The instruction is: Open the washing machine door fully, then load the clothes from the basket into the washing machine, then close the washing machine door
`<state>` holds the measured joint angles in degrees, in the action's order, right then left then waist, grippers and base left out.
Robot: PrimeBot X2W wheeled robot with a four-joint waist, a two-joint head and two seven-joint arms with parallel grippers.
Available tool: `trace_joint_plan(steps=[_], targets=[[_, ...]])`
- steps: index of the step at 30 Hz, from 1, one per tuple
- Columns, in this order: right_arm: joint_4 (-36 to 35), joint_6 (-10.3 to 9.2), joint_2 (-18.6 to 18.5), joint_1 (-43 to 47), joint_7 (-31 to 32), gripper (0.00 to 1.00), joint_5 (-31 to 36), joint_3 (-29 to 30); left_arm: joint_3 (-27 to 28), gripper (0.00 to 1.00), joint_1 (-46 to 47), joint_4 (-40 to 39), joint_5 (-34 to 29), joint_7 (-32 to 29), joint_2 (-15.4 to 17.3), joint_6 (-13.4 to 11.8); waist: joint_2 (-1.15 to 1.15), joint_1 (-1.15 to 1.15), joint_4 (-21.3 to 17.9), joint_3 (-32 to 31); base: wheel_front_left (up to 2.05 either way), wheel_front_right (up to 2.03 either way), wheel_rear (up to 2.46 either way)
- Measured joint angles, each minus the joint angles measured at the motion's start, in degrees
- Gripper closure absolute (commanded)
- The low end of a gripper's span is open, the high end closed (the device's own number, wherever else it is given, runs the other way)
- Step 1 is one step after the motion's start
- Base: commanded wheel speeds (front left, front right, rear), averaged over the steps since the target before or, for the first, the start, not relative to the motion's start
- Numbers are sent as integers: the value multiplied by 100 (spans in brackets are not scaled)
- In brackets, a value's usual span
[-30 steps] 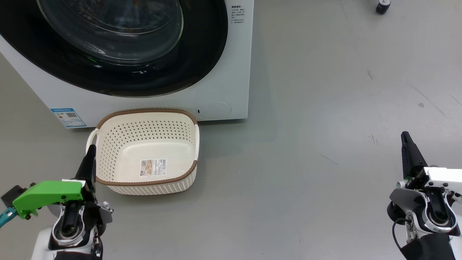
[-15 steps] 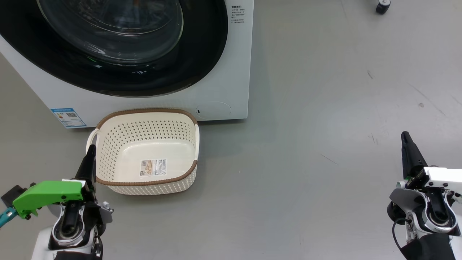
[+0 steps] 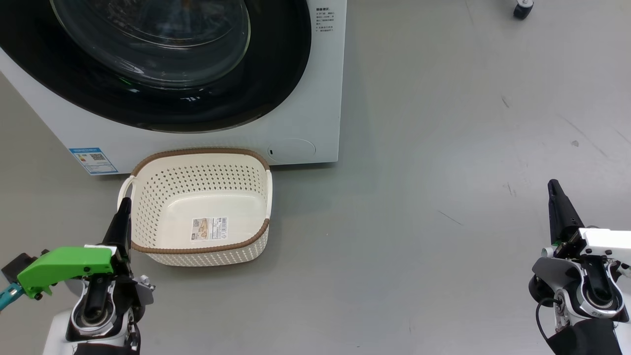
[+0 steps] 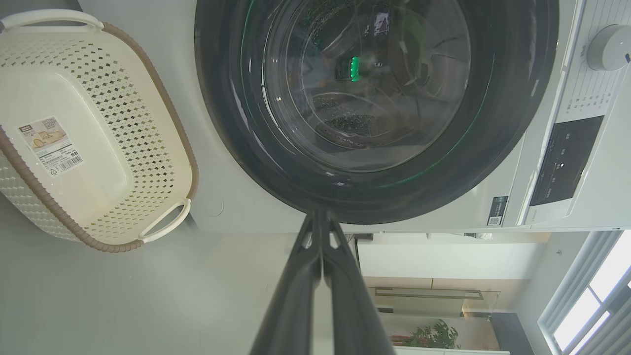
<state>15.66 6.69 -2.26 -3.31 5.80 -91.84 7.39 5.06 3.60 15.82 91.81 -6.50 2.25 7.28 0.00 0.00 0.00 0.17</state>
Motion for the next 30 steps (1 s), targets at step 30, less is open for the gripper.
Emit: trace_joint_plan(steps=[30], targets=[[0,0,0,0,0,100,0,2,-1,100,0,0,0,0,-1,0,0,0,0,0,0,0,0]])
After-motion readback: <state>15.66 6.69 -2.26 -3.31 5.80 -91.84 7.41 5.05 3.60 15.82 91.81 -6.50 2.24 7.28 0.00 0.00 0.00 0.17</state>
